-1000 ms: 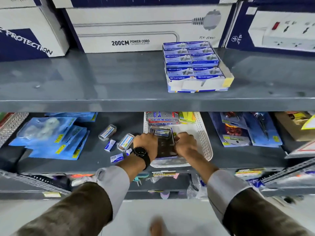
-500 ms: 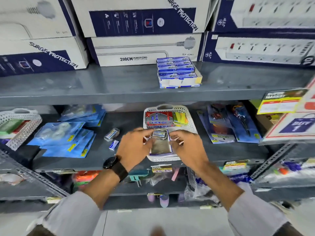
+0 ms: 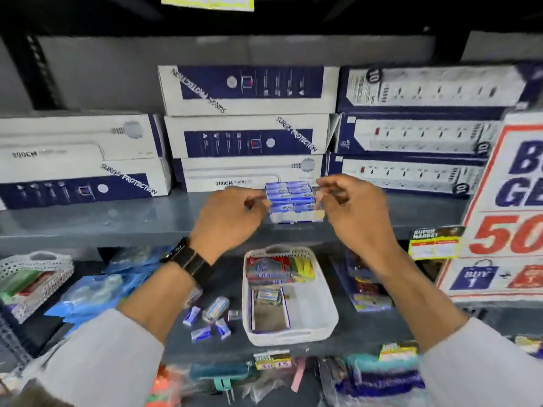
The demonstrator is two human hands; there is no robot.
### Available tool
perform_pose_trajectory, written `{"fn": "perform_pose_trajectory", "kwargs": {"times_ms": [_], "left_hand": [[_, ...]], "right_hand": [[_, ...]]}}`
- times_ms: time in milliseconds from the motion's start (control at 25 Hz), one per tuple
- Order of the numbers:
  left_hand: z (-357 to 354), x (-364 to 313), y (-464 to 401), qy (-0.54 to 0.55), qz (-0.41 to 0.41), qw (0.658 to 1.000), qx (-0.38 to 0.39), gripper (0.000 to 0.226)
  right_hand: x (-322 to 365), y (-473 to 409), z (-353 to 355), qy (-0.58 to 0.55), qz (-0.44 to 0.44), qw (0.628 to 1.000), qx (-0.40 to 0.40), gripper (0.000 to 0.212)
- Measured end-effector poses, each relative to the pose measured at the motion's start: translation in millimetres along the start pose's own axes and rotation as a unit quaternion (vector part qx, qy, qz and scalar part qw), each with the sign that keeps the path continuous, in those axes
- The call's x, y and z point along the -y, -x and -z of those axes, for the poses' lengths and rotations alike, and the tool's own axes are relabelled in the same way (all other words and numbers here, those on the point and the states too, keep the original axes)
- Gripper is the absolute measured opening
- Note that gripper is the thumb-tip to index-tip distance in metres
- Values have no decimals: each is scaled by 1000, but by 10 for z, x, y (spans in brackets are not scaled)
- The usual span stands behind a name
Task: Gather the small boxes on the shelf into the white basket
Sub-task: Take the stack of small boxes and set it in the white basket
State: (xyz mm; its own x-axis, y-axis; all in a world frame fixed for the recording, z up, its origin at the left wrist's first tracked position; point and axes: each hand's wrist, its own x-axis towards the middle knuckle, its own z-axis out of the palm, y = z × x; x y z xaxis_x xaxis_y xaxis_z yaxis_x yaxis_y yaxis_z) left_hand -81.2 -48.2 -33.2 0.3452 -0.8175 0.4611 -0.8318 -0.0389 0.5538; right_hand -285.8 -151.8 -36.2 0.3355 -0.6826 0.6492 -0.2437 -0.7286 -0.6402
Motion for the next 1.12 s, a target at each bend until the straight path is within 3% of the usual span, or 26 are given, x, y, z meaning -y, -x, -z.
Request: {"fn": "perform_pose_trajectory", "kwargs": {"times_ms": [160, 280, 400, 640, 800, 920, 1120], "left_hand": [[-145, 16, -554, -37, 61, 993, 98, 45], [-312, 73, -802, -57, 108, 982, 142, 47], [-449, 124, -903, -44, 142, 979, 141, 43], [-466, 56, -659, -42, 104, 991, 77, 38], [-220, -102, -111, -20, 49, 998, 44, 33], [-53, -198, 439, -38, 13, 999, 26, 30], [-101, -138, 1201, -7, 50, 995, 91, 32]], "right_hand": [[-166, -552, -102, 154, -115, 971, 145, 20], [-274, -747, -239, 150, -216, 936, 234, 16], [-299, -792, -329, 116, -260, 927, 246, 20], [-87, -567, -246, 132, -220, 951, 175, 23], [192, -118, -51, 87, -141, 972, 164, 31], [384, 404, 98, 56, -78, 983, 156, 23], [294, 1166, 162, 35, -138, 962, 233, 44]]}}
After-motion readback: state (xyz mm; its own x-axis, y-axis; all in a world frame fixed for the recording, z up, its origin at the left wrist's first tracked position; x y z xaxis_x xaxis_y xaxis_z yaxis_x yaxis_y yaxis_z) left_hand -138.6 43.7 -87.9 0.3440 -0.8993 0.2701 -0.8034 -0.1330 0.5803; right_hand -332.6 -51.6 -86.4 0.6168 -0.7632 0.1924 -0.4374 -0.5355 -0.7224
